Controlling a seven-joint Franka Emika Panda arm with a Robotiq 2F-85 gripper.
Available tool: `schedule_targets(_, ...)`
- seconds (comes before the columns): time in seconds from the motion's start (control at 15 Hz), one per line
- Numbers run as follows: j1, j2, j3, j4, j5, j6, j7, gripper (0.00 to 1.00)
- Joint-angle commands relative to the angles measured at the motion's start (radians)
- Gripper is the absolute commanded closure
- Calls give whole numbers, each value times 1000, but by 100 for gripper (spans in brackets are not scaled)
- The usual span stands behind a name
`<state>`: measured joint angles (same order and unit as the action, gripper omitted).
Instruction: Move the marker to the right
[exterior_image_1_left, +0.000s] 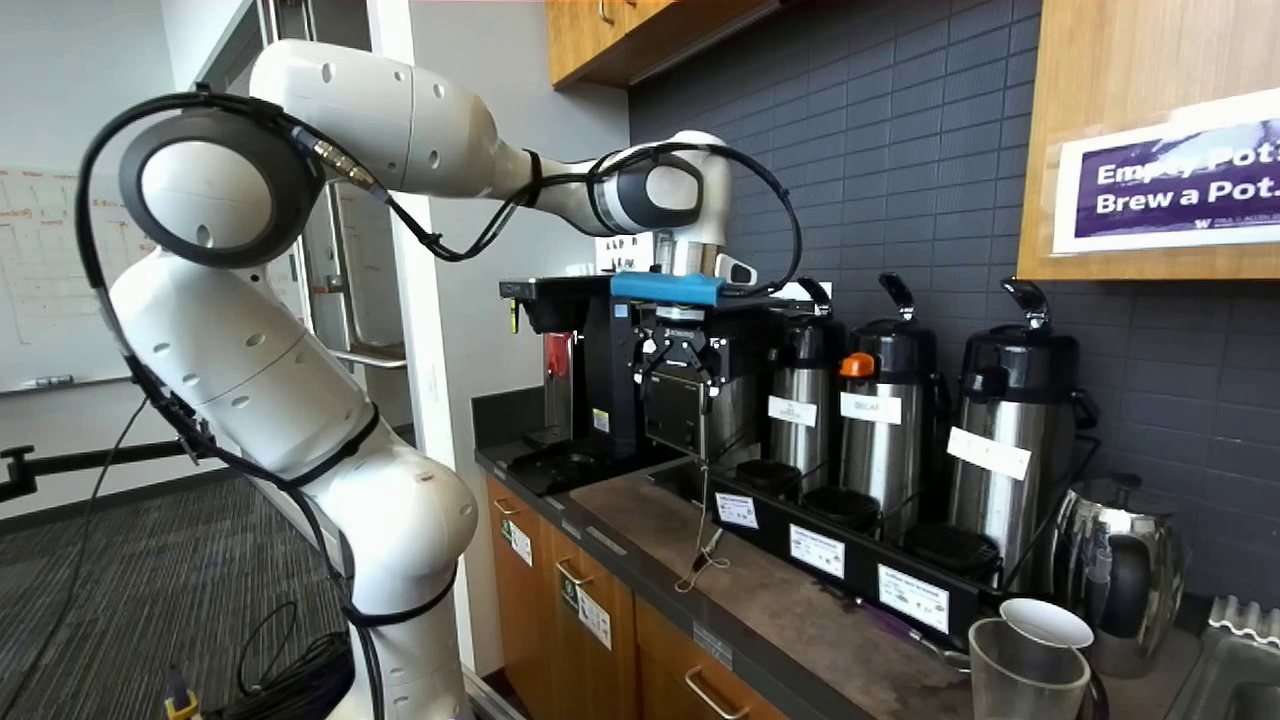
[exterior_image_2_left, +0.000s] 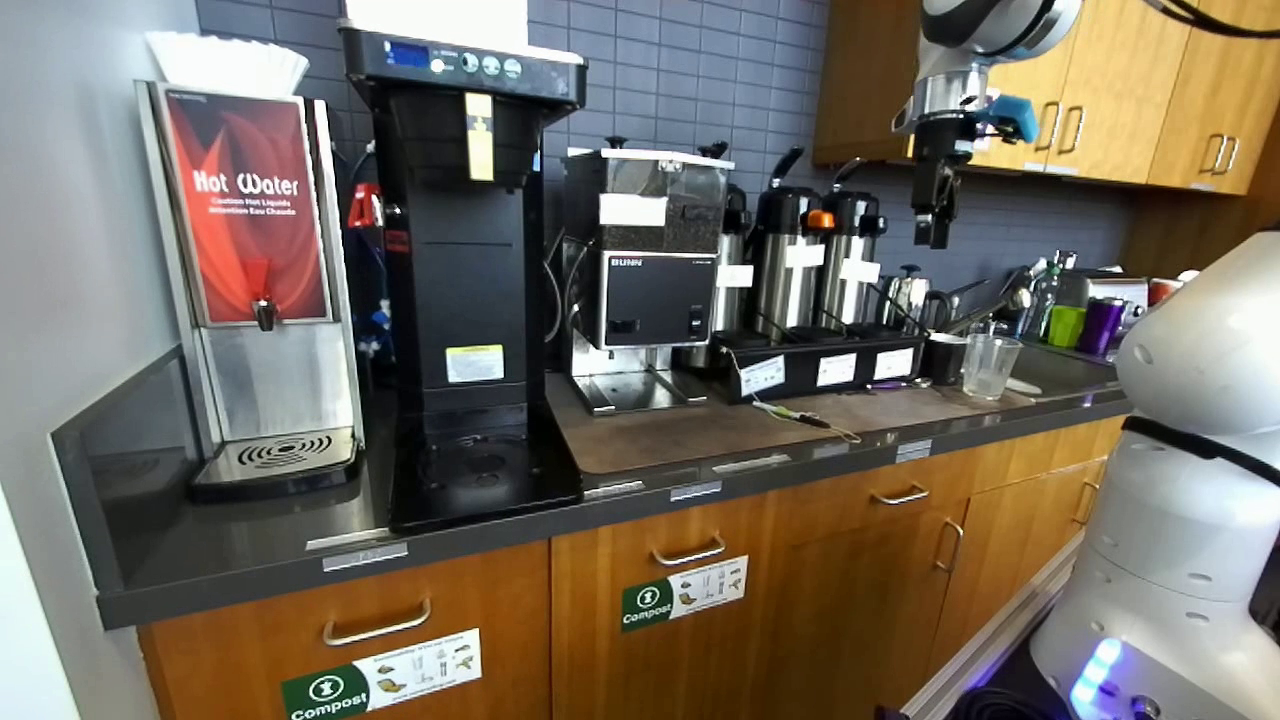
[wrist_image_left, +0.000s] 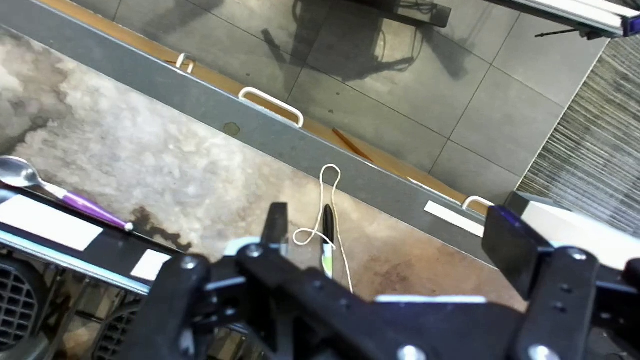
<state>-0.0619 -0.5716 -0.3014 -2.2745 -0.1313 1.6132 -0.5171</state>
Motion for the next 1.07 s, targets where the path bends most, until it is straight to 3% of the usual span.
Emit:
schedule_targets(0.0,36,17,45,-26,8,55,-25,0)
schedule_targets(0.4,81,59,59,-123,-8,311,-137,0)
schedule_targets(1.0,52,190,60,-187,-10,577,-228,0)
